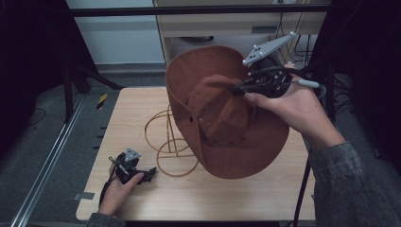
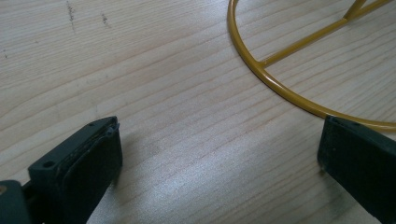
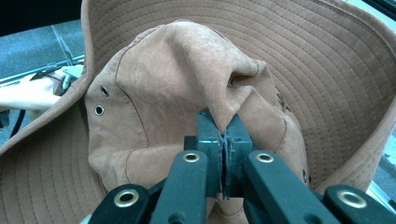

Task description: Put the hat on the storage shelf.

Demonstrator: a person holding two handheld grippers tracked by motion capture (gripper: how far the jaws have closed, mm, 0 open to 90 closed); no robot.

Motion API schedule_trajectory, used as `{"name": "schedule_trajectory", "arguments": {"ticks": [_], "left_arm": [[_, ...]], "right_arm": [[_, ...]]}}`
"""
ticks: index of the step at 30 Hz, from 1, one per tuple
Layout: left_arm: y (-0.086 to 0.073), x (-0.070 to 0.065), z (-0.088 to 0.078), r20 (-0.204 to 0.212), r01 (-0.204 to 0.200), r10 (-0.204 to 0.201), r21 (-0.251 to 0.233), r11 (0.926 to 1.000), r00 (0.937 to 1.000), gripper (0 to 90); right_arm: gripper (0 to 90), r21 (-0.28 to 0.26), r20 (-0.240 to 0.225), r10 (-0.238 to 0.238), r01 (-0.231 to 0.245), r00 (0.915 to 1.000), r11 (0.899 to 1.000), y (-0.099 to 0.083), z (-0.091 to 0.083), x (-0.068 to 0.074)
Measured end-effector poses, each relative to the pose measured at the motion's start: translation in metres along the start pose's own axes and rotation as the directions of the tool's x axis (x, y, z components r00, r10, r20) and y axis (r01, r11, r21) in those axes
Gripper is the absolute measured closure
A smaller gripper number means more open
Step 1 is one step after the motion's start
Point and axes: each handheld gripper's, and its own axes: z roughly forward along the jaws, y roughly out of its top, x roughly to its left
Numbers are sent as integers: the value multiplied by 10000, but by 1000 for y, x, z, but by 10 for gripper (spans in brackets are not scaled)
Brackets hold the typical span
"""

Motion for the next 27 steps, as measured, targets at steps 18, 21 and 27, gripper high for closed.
{"name": "schedule_trajectory", "arguments": {"ticks": [18,21,27], "left_arm": [[0,0,0,3,6,-6,2,10000,10000,0],[0,0,0,6,7,-7,7,10000,10000,0],[0,0,0,6,5,-5,8,10000,10000,0]], "right_arm": [[883,-216,-356,-8,0,9994,9998,15,22,8],[883,-285,-414,6,-18,9991,9996,17,25,9],[884,-624,-494,23,-54,9988,9980,19,30,11]]}}
